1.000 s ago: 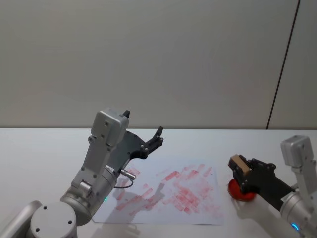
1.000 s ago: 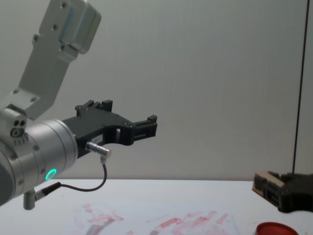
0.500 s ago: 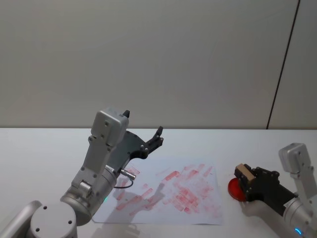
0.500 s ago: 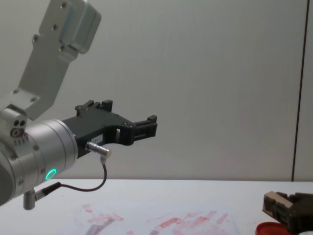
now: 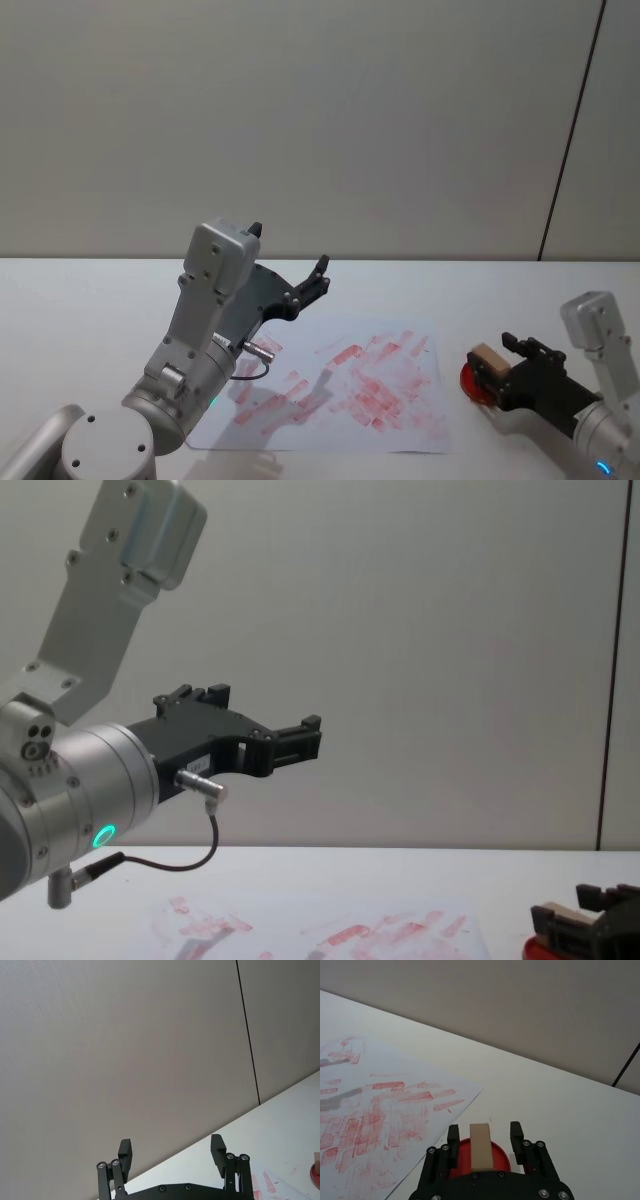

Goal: Use the one hand to pick up the stamp and affix it onto the A4 paper.

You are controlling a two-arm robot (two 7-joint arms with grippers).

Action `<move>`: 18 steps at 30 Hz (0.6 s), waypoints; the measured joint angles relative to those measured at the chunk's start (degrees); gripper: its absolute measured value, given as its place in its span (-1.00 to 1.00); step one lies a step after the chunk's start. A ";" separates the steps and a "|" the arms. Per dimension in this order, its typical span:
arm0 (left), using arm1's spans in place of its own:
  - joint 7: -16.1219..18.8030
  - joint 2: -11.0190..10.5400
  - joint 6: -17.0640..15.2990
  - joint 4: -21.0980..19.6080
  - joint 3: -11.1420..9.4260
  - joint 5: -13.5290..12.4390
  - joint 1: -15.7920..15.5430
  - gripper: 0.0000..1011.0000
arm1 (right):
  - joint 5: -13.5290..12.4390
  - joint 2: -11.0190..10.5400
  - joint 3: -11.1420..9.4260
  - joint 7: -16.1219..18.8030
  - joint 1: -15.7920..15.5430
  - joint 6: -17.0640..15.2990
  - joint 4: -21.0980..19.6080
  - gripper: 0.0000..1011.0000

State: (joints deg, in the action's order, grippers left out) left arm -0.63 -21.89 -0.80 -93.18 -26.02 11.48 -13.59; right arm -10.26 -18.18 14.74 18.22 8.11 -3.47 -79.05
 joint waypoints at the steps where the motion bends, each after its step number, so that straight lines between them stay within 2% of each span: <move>1: 0.00 0.00 0.00 0.00 0.00 0.00 0.00 0.98 | -0.14 0.00 -0.03 0.00 0.02 -0.08 0.00 0.12; 2: 0.00 0.00 0.00 0.00 0.00 0.00 0.00 0.98 | -0.39 0.01 -0.09 0.00 0.06 -0.19 0.00 0.23; 8: 0.00 0.00 0.00 0.00 0.00 0.00 0.00 0.98 | -1.66 0.00 -0.40 -0.14 0.12 -0.02 -0.80 0.55; 11: 0.00 0.00 0.00 0.00 0.00 0.00 0.00 0.98 | -2.92 -0.05 -0.67 -0.40 0.10 0.64 -2.07 0.80; 15: 0.00 0.00 0.00 0.00 0.00 0.00 0.00 0.98 | -4.36 -0.10 -0.96 -0.75 0.00 1.36 -3.75 0.97; 18: 0.00 0.00 0.00 0.00 0.00 0.00 0.00 0.98 | -5.42 -0.12 -1.15 -1.08 -0.10 1.82 -5.04 0.98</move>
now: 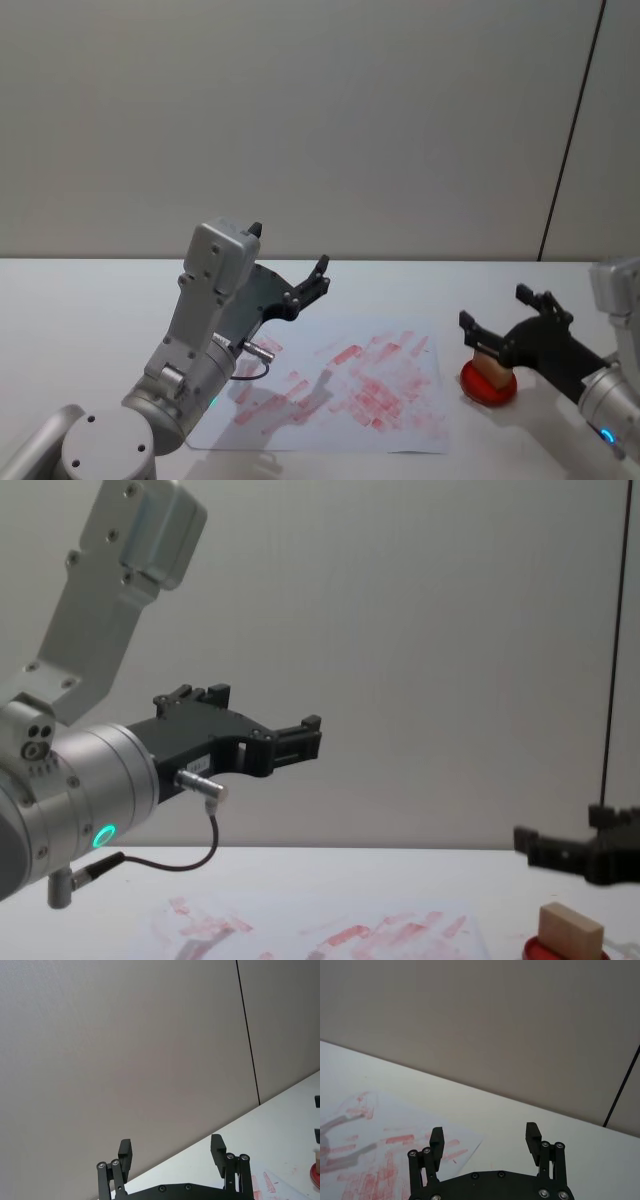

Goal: Use the one hand to pick up the stamp and affix it onto the A4 paper.

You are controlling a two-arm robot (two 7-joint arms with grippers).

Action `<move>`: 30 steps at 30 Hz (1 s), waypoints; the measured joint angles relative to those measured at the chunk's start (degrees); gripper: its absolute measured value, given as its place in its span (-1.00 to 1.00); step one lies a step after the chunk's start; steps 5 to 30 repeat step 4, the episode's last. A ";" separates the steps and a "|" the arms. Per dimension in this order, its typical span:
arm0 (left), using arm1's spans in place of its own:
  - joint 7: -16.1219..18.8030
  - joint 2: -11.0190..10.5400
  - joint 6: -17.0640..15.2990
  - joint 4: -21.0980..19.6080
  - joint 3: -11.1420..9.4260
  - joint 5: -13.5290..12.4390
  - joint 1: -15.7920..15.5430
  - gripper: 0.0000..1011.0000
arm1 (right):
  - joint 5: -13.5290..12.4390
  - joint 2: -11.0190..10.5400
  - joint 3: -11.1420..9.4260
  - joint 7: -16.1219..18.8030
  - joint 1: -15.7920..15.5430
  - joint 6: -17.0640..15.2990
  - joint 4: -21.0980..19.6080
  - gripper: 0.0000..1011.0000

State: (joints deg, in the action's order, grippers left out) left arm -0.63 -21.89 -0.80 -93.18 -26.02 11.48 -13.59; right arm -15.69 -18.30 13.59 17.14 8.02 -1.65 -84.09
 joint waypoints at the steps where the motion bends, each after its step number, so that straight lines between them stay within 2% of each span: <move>1: 0.00 0.00 0.00 0.00 0.00 0.00 0.00 0.98 | -0.23 -0.01 -0.05 -0.07 -0.03 0.10 -0.30 0.98; 4: 0.00 0.00 0.00 0.00 0.00 0.00 0.00 0.98 | -0.93 -0.02 -0.18 -0.29 -0.10 0.41 -1.20 0.98; 30: 0.00 0.00 0.00 0.00 0.00 0.00 0.00 0.98 | -0.93 -0.02 -0.18 -0.29 -0.10 0.41 -1.20 0.98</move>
